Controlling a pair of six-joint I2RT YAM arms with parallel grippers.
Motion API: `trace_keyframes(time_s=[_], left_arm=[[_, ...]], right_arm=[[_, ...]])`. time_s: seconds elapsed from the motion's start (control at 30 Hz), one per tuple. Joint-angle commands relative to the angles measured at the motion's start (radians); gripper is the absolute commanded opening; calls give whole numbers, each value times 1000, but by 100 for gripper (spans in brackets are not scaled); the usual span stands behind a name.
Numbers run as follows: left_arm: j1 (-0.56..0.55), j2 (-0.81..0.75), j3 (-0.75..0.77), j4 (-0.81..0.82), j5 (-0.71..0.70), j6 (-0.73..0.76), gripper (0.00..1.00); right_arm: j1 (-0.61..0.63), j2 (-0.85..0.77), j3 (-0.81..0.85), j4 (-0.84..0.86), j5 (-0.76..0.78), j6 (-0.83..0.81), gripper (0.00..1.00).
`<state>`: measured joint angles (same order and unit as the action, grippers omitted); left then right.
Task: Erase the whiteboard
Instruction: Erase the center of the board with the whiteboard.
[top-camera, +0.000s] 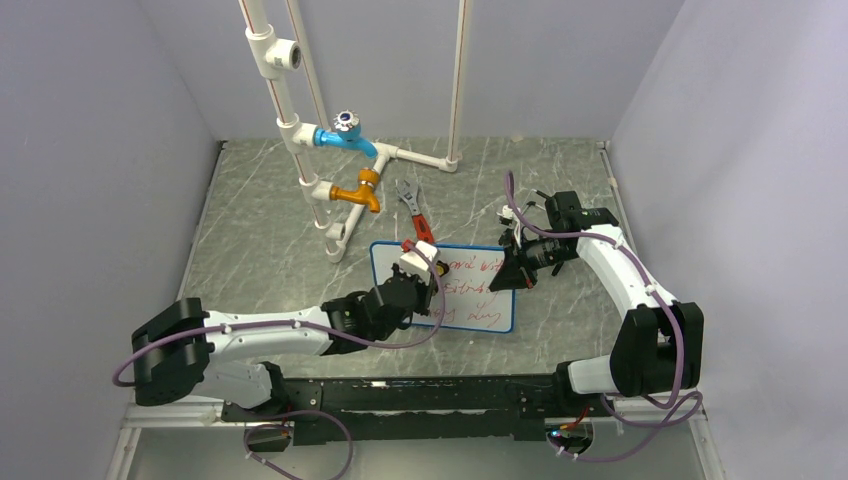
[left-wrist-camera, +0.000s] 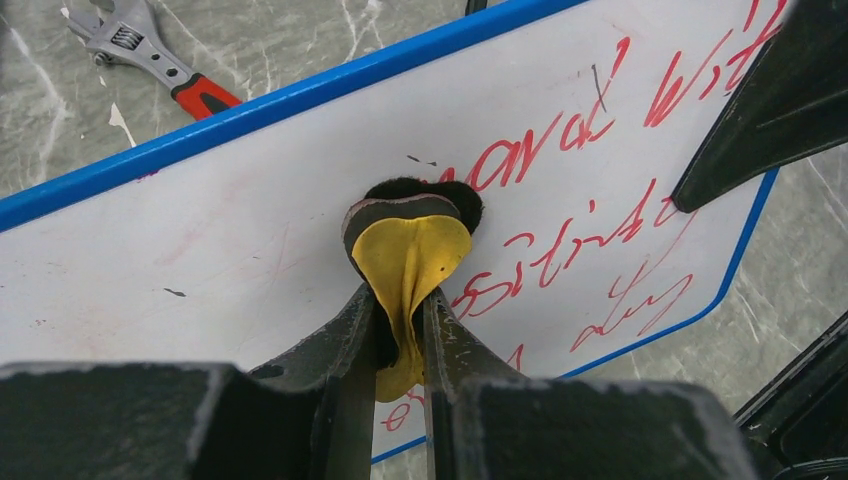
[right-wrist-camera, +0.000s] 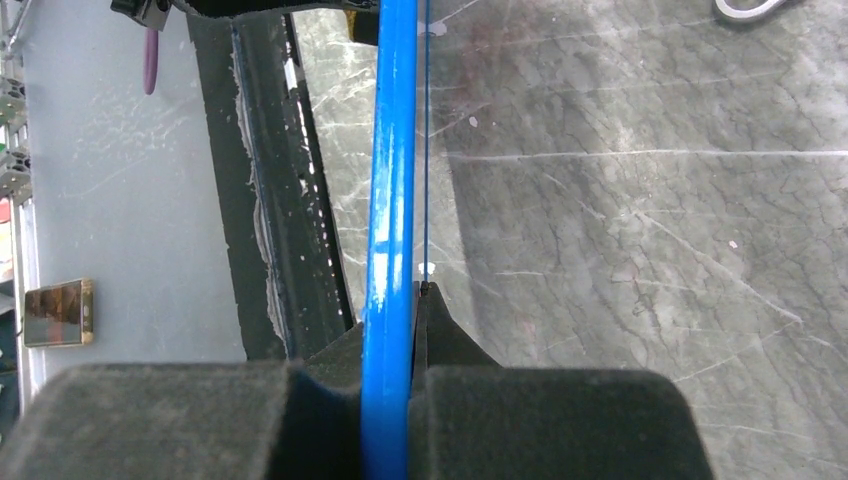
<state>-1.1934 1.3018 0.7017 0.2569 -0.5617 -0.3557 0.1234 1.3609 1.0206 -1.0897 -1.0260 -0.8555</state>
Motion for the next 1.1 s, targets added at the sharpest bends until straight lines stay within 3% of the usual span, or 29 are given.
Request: trace_keyframes(time_s=[0.0, 0.2, 0.43, 0.67, 0.93, 1.07], left_arm=[[14, -8, 5, 65, -34, 13, 0], [128, -97, -46, 14, 1, -54, 0], [110, -94, -44, 54, 86, -45, 0], [19, 30, 55, 49, 39, -32, 0], [49, 36, 108, -78, -138, -39, 0], [93, 0, 91, -133, -161, -82, 0]], right_arm=[[16, -30, -4, -31, 7, -49, 0], [15, -35, -2, -32, 5, -52, 0], [16, -33, -2, -34, 2, -53, 0], [16, -37, -4, -33, 3, -51, 0], [16, -37, -2, -36, 0, -55, 0], [16, -38, -2, -39, -1, -59, 0]])
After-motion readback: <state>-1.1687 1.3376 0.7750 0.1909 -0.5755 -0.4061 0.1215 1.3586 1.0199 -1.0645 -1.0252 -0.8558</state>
